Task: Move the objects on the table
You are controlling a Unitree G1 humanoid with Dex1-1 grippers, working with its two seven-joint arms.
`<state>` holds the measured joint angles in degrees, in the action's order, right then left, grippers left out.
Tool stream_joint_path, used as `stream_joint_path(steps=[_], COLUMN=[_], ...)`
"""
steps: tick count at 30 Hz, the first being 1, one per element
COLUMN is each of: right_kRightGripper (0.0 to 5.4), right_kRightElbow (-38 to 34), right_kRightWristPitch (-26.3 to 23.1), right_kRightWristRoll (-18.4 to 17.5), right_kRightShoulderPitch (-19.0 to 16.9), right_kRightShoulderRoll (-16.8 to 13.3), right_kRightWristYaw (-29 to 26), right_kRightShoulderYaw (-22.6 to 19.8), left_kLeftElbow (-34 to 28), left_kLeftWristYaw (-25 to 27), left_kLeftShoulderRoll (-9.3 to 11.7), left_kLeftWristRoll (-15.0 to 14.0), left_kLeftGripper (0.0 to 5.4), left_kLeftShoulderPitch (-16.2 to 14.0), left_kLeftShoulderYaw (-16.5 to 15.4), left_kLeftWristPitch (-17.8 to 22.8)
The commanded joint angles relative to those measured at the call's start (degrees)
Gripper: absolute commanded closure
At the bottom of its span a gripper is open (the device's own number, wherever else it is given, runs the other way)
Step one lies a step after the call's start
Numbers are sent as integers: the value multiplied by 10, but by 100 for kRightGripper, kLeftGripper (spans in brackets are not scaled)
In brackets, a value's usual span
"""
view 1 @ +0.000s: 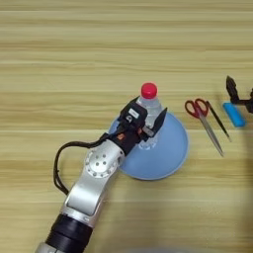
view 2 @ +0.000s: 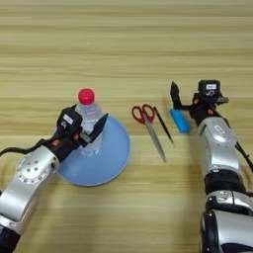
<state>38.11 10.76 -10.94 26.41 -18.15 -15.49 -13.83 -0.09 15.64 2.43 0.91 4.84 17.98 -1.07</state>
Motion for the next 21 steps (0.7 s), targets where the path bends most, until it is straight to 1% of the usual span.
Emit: stream_joint_path(steps=[1, 5, 6, 8, 9, 14, 21], right_kRightGripper=[0, 0, 0, 0, 0, 0, 0], right_kRightElbow=[-9, -9, -9, -10, -10, -11, -11], right_kRightWristPitch=[-3, -3, -3, -3, -3, -3, -3], right_kRightWristRoll=[1, 1, 1, 1, 1, 1, 1], right_kRightShoulderPitch=[2, 2, 2, 1, 1, 1, 1], right_kRightShoulderRoll=[2, 2, 2, 2, 2, 2, 2], right_kRightWristYaw=[-1, -1, -1, -1, -1, -1, -1], right_kRightShoulderYaw=[3, 3, 3, 3, 3, 3, 4], left_kLeftElbow=[22, 28, 29, 31, 33, 37, 38], left_kLeftWristYaw=[-6, -12, -13, -15, -15, -17, -19], left_kLeftShoulderRoll=[1, 2, 2, 1, 0, 0, 0], left_kLeftWristRoll=[10, 18, 20, 24, 25, 28, 36], left_kLeftGripper=[215, 215, 186, 171, 155, 122, 51], left_kLeftShoulderPitch=[1, 3, 3, 3, 3, 4, 4], left_kLeftShoulderYaw=[-5, -5, -5, -5, -5, -4, -3], left_kLeftWristPitch=[7, 6, 7, 6, 6, 6, 6])
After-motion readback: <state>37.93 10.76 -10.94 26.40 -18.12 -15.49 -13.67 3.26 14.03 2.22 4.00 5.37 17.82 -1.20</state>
